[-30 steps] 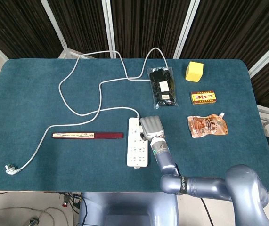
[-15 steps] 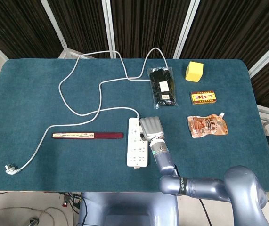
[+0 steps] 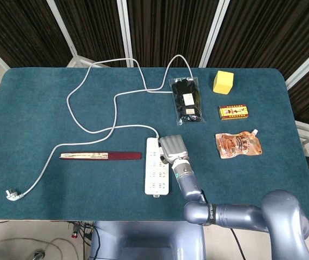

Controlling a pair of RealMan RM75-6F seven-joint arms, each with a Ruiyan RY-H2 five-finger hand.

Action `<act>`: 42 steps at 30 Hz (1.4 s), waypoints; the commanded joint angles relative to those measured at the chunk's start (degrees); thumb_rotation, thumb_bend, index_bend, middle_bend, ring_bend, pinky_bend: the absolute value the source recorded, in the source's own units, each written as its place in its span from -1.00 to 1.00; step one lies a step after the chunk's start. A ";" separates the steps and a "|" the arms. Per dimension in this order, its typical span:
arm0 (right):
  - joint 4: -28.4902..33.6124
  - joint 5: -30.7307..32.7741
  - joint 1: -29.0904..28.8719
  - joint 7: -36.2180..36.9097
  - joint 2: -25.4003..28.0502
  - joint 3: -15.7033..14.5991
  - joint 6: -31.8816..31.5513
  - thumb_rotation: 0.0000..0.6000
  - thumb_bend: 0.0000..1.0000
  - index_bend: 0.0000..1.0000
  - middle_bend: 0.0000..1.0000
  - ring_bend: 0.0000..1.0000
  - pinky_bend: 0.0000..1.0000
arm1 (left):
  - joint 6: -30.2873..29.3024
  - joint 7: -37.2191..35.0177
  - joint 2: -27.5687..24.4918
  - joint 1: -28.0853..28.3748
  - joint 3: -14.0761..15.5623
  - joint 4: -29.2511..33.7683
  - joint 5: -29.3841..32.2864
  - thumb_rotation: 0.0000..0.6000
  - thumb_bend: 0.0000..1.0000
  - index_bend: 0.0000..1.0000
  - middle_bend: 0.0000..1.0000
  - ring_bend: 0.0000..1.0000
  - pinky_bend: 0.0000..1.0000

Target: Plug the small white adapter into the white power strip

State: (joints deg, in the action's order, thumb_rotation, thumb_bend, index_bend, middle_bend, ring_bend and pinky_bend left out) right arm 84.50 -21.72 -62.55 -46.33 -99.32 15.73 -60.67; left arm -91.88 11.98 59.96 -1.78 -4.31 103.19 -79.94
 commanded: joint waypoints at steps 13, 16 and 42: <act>5.14 11.54 -2.59 -8.38 4.35 0.23 -0.32 1.00 -0.46 -0.54 -0.41 0.50 0.60 | -0.04 0.11 0.03 -0.01 -0.02 0.00 0.05 1.00 -0.62 -0.55 -1.00 -1.00 -0.84; 6.41 12.21 -2.83 -8.64 5.27 0.47 -0.68 1.00 -0.50 -0.64 -0.53 0.50 0.60 | -0.06 0.12 0.04 -0.02 -0.02 0.01 0.06 1.00 -0.62 -0.55 -1.00 -1.00 -0.84; 37.78 -27.19 23.56 22.63 34.71 -7.45 -9.61 1.00 -0.57 -0.79 -0.84 -0.32 -0.12 | -0.44 0.14 -0.08 -0.27 0.16 0.45 -0.34 1.00 -0.62 -0.54 -1.00 -1.00 -0.84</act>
State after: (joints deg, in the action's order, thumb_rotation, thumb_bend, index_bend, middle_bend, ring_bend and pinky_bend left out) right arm 114.86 -33.26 -50.21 -35.90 -73.03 13.74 -66.62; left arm -92.35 12.07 59.86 -2.07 -4.19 103.61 -80.22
